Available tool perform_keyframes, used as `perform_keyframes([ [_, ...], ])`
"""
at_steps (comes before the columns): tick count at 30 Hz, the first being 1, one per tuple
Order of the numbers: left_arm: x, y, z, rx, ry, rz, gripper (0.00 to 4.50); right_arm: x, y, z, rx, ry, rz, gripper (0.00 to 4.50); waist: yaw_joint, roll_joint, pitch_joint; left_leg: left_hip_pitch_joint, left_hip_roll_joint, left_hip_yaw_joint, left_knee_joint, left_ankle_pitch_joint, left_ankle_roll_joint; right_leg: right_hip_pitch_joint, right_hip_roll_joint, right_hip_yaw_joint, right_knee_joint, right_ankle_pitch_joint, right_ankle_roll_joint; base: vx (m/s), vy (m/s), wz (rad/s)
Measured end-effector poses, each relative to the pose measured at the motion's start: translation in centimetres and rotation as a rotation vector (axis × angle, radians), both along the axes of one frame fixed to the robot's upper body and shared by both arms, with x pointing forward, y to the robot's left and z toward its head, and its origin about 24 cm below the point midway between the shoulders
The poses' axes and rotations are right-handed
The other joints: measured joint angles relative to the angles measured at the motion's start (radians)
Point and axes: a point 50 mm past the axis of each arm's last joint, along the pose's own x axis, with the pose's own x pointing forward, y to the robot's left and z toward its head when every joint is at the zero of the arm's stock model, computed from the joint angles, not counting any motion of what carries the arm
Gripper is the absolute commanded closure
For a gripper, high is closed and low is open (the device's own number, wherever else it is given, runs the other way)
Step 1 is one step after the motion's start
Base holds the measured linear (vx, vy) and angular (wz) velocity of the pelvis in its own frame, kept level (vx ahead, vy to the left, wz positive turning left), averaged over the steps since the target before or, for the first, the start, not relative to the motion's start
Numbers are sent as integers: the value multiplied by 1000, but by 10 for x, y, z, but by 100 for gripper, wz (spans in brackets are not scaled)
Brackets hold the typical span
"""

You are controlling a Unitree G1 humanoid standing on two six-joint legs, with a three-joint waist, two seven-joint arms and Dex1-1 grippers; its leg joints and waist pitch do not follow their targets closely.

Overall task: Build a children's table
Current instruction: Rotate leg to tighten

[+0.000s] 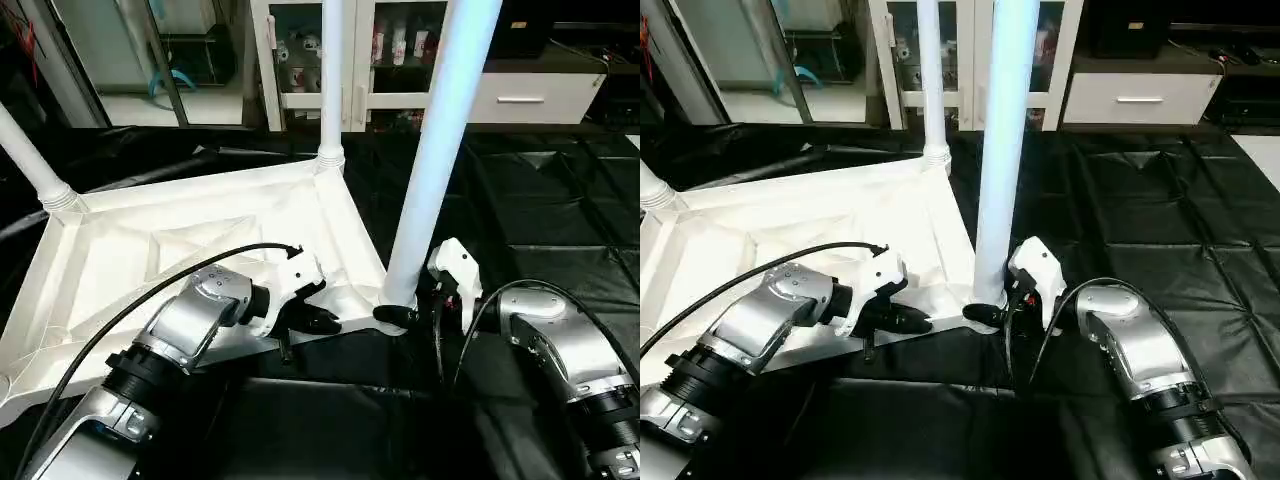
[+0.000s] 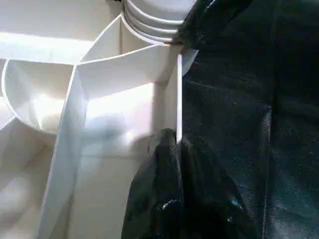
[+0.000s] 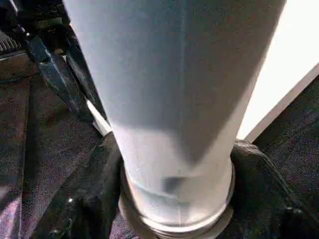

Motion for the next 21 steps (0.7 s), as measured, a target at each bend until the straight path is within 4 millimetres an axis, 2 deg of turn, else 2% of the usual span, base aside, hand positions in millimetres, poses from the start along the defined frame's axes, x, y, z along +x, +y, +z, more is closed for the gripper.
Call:
perform_keyframes([
  [9,1,-1,0,-5,1,12,450,2,4,-3,15,-15,-32,182,-3,0,0,0,0,0,0,0,0,0,0,0,0,0,0,0,0,0],
  [13,11,0,-2,-9,-22,119,450,17,16,-9,42,-51,-206,183,-24,0,-1,2,0,0,2,0,0,0,0,1,4,0,-1,0,0,0],
  [15,21,-7,-2,-11,-45,193,450,29,23,-11,48,-73,-350,183,-36,0,0,2,0,0,2,0,0,0,0,1,4,1,-1,0,0,0],
  [21,40,-39,-3,-27,-86,362,450,52,36,-12,-9,-155,-714,183,-39,2,-2,1,-2,0,2,0,-1,0,-1,1,3,1,-2,0,0,0],
])
